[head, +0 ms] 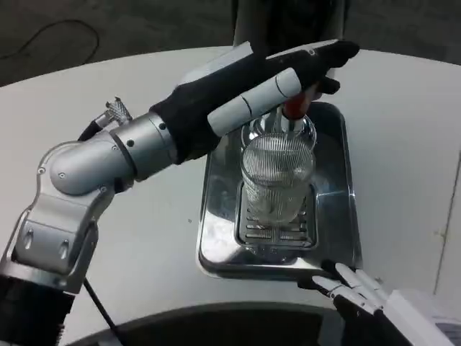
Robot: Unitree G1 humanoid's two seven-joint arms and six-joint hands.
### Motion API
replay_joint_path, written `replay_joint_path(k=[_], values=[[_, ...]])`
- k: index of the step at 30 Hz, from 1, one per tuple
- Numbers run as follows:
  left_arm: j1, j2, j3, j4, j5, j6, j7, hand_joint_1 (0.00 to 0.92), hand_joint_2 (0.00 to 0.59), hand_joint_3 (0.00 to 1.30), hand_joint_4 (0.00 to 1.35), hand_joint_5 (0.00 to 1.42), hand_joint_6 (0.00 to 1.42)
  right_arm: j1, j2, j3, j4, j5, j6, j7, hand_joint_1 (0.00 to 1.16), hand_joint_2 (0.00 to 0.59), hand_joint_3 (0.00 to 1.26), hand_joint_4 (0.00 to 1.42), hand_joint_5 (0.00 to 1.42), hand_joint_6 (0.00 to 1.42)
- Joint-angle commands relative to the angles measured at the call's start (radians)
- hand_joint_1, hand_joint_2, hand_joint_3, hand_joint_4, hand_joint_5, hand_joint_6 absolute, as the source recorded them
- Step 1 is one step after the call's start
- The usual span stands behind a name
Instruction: Grasp the cup under the faucet to collect the drink, then remove the cup.
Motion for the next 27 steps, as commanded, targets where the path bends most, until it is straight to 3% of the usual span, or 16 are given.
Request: replay_joint_path(k=[1, 15, 27], values=[[0.011, 0.022, -0.027, 0.004, 0.039, -0.007, -0.029, 0.000, 0.124, 0.10, 0.01, 0.11, 0.07, -0.007, 0.005, 0.006, 0.000, -0.003, 0.001, 0.005, 0.18, 0.417, 0.15, 0.00, 0.00, 0.00], [0.008, 0.055, -0.057, 0.030, 0.102, -0.066, -0.048, 0.000, 0.132, 0.10, 0.01, 0.11, 0.04, -0.045, 0.015, 0.019, 0.011, 0.000, 0.034, 0.018, 0.18, 0.417, 0.14, 0.00, 0.00, 0.00], [0.017, 0.074, -0.076, 0.042, 0.147, -0.122, -0.049, 0.000, 0.132, 0.10, 0.01, 0.11, 0.04, -0.122, 0.046, -0.038, 0.047, 0.096, 0.075, -0.014, 0.18, 0.417, 0.13, 0.00, 0.00, 0.00]])
